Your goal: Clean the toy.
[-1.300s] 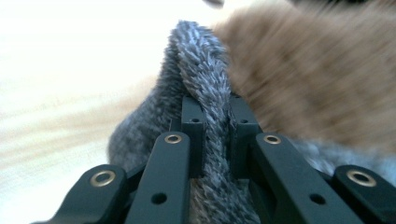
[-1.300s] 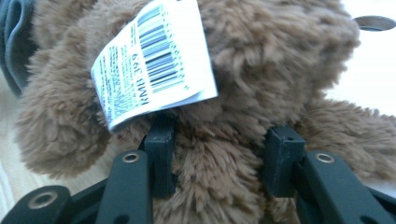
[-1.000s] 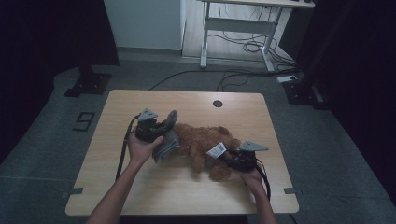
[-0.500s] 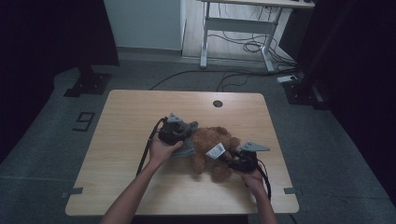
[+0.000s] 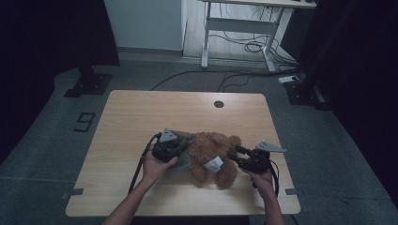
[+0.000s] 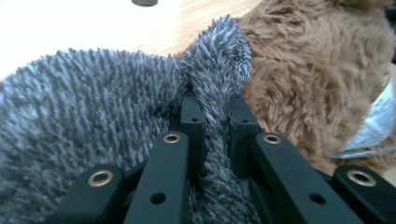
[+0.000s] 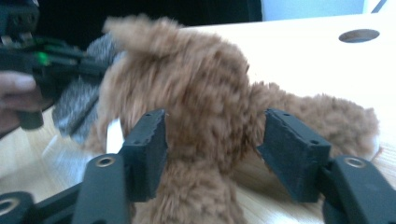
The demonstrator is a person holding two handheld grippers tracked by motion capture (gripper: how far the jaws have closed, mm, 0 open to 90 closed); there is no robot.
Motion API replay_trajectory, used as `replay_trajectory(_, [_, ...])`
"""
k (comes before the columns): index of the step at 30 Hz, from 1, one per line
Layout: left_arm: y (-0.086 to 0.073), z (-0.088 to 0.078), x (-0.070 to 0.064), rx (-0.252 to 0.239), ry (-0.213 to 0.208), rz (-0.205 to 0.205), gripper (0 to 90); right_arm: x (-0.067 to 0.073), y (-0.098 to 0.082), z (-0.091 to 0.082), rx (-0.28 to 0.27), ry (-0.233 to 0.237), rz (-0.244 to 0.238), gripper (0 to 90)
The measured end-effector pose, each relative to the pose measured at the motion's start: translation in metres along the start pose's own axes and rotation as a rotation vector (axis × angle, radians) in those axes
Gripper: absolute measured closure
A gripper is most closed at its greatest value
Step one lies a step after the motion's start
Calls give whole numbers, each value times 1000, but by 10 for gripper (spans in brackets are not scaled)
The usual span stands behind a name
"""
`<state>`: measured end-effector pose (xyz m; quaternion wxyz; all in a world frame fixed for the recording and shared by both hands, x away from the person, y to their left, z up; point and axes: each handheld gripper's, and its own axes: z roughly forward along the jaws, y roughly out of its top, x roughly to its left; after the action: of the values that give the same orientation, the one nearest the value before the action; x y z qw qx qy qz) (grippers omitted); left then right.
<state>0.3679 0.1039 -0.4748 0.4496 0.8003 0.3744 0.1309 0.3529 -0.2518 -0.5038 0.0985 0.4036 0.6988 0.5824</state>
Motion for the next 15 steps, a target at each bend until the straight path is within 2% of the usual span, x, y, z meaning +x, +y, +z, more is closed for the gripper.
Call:
replay_trajectory(2, [-5,-3,-3,1,-18,0,797,3,2,0,-3,26,6,325])
replay_trajectory(4, [-10,-5,-5,2,-30,-1,797,12,4,5,22,59,-7,253])
replay_trajectory(6, [-14,-8,-7,2,-43,0,797,19,3,11,56,74,-33,221])
replay_trajectory(10, [-22,-11,-10,10,-60,1,797,30,-5,30,156,60,-72,172])
replay_trajectory(12, [-24,-12,-9,13,-56,1,797,30,-11,38,193,61,-67,203])
replay_trajectory(15, [-25,-11,-5,11,-79,-30,797,27,-16,41,200,55,-74,340])
